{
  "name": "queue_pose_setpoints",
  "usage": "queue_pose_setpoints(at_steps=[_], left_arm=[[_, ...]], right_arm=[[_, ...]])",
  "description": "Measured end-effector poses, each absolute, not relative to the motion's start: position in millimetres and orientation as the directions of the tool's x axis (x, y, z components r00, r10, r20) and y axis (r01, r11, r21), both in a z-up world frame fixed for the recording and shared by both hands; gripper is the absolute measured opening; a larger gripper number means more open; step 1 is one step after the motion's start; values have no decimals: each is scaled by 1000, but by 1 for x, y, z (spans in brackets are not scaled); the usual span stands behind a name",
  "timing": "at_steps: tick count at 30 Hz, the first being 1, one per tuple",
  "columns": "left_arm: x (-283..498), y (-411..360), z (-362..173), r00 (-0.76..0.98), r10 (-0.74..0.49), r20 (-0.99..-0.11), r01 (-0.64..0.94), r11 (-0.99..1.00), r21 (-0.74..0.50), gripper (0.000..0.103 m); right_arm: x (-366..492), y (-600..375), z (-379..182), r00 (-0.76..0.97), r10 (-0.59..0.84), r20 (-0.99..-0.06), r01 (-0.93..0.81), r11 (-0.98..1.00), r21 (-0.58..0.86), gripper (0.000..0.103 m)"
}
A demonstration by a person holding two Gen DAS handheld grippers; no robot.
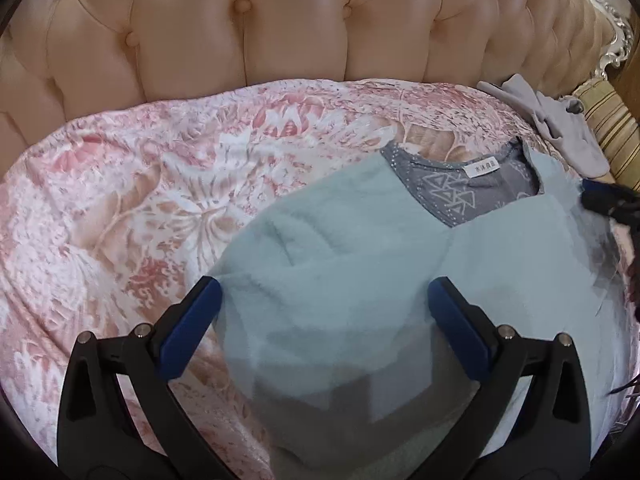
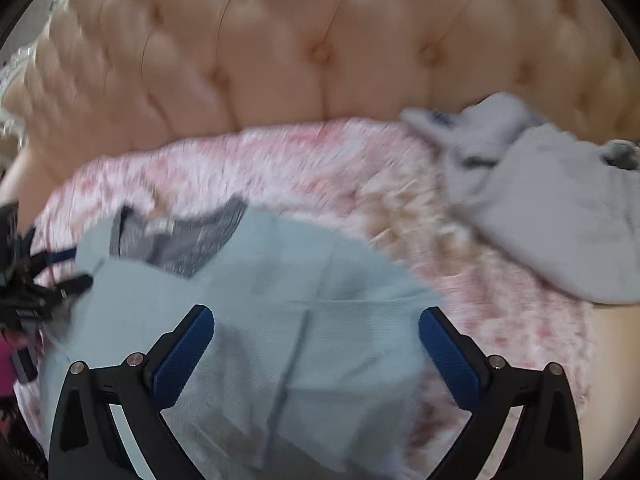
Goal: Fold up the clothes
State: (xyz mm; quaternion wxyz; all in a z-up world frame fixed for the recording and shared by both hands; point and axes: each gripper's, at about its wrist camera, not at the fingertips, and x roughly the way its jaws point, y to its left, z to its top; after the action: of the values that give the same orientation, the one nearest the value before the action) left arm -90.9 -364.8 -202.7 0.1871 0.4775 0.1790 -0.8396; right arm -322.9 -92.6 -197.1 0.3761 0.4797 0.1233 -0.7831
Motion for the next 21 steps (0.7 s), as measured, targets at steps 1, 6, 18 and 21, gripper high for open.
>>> queue_pose_setpoints(at_steps=[1,6,18,21], left_arm=[[-91,-364,-202,-470,-149,-870,482,-869,-112,103],[-60,-358,-171,-504,-208,-838,518,-850,-100,103],[12,-279,-190,-471,-190,-861,481,-874,-71,103],[16,-283,-190,-474,-180,-862,517,-849,-107,103]], right_arm=[[-322,-89,-195,-254,-480,-840,711,-681,174,103],[-313,-49,-182,-259,-503,-825,667,-710,224,103],[-207,-4,-192,-68,-757,-649,667,-518,535,103],[-223,-6,-198,-82,-781,-619,607,-532,590,103]])
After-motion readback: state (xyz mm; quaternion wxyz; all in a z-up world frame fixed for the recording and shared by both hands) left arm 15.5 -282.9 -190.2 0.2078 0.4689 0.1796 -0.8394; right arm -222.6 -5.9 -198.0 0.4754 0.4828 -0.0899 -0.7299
